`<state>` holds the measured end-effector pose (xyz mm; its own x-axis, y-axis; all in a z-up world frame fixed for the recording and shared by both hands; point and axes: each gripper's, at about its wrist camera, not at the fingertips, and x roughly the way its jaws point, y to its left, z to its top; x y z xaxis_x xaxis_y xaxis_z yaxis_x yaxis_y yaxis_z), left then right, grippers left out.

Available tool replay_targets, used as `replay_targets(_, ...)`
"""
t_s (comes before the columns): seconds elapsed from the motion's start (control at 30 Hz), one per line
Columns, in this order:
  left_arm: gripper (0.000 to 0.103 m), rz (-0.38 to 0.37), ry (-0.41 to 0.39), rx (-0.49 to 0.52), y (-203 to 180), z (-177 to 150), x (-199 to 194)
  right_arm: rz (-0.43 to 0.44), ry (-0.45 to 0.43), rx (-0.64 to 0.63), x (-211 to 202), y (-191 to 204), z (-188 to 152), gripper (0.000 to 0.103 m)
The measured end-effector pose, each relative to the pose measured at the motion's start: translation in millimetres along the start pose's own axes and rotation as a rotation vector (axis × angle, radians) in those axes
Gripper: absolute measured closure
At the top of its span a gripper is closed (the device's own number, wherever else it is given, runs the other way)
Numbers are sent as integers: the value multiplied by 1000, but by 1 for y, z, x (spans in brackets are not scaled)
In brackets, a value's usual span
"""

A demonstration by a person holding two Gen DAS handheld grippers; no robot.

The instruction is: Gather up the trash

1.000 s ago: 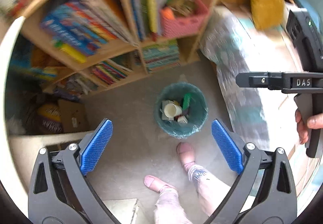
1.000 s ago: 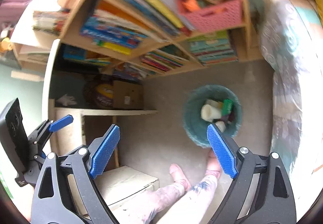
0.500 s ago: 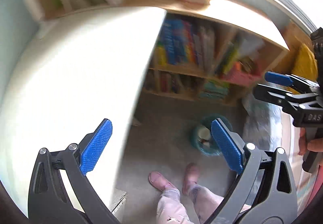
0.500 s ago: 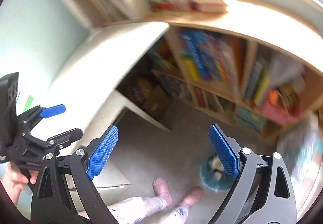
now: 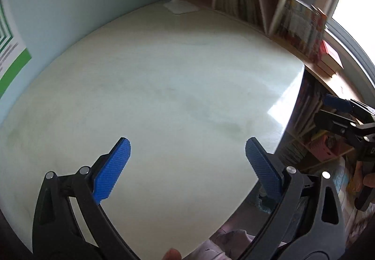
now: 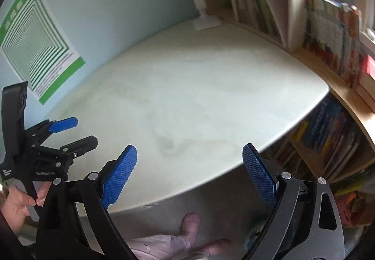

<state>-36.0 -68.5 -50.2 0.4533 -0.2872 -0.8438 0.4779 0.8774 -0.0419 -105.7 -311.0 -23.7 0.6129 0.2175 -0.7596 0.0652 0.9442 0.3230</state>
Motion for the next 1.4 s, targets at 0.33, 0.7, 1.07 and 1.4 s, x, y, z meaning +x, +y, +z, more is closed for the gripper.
replay_targets(0.33, 7, 216, -44, -298, 109, -35, -30, 157, 49, -292, 40, 119, 36, 12)
replay_targets(0.7, 7, 294, -44, -472, 165, -70, -50, 265, 75, -457, 63, 192, 52, 12)
replay_targets(1.07, 7, 361, -81, -596, 205, -96, -78, 333, 91, -543, 78, 240, 58, 12)
replay_targets(1.4, 7, 404, -103, -652, 231, -110, -90, 359, 89, -605, 84, 271, 63, 12)
